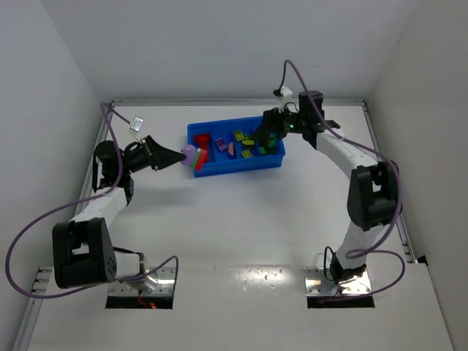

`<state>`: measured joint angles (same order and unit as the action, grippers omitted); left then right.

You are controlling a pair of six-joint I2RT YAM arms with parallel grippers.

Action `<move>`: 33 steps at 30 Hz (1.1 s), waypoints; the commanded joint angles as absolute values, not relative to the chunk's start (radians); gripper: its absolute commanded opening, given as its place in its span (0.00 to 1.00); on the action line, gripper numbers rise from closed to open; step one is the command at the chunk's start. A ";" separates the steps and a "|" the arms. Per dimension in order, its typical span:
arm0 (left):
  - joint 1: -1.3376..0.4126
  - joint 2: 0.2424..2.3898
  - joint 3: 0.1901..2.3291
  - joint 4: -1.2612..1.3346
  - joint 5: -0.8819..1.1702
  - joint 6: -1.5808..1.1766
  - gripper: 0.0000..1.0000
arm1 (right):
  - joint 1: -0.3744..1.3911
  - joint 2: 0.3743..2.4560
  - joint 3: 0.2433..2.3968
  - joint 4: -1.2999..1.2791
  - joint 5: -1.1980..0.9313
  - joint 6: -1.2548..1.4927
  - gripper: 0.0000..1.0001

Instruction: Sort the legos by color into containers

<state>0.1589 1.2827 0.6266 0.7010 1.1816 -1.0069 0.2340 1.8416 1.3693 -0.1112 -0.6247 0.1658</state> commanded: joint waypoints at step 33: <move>0.015 1.292 0.699 0.640 1.269 -0.899 0.00 | 0.591 1.936 1.371 0.388 -1.285 0.664 0.40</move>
<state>0.0273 1.2888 0.6598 0.6250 1.2682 -0.9394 0.5846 1.9320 1.3247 0.3206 -1.2720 0.6746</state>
